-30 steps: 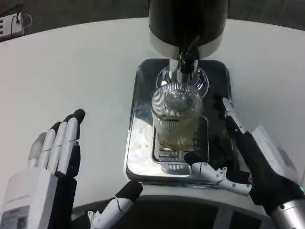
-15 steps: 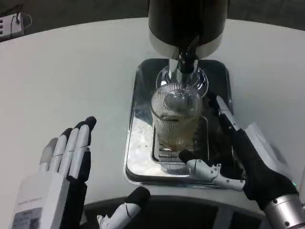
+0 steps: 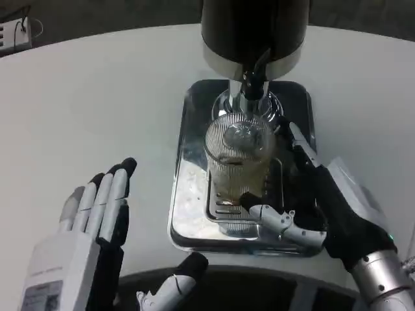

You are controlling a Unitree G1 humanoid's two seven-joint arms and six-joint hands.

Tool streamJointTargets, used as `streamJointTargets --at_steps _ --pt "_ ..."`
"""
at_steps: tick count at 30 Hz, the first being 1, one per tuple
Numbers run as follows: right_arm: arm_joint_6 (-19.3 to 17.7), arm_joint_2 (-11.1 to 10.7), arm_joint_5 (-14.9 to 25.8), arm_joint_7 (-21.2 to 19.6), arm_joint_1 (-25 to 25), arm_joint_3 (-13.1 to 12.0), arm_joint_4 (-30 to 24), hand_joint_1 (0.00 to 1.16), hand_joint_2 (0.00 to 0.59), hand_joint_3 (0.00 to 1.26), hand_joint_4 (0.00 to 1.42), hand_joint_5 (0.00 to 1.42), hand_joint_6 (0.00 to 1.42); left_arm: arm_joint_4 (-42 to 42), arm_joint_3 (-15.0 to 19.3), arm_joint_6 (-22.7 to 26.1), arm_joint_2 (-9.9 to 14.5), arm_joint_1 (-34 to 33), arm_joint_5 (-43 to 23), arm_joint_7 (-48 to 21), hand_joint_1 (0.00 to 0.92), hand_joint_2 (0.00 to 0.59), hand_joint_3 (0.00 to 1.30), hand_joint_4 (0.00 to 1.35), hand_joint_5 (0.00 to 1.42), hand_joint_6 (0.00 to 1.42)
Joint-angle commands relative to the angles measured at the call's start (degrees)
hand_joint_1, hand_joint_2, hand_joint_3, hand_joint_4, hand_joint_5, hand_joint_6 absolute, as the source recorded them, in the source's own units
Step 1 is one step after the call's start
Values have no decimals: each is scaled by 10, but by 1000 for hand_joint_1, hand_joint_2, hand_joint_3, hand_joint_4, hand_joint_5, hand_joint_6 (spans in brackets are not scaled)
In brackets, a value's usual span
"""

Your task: Grasp the cup under the faucet to collect the drink, then remove the cup.

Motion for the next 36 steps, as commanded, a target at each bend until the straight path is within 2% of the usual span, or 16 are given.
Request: streamJointTargets --at_steps 1,21,36 --pt "-10 3 8 -4 -12 7 12 542 244 0 42 84 197 -2 -2 7 3 6 8 -7 0 162 0 0 0 0" --pt "-11 23 13 -14 -63 24 56 551 238 0 42 98 211 -21 6 23 4 17 5 -18 0 162 0 0 0 0" --pt "-15 30 12 -24 -90 38 90 567 241 0 42 88 204 -38 13 32 -1 29 2 -27 0 162 0 0 0 0"
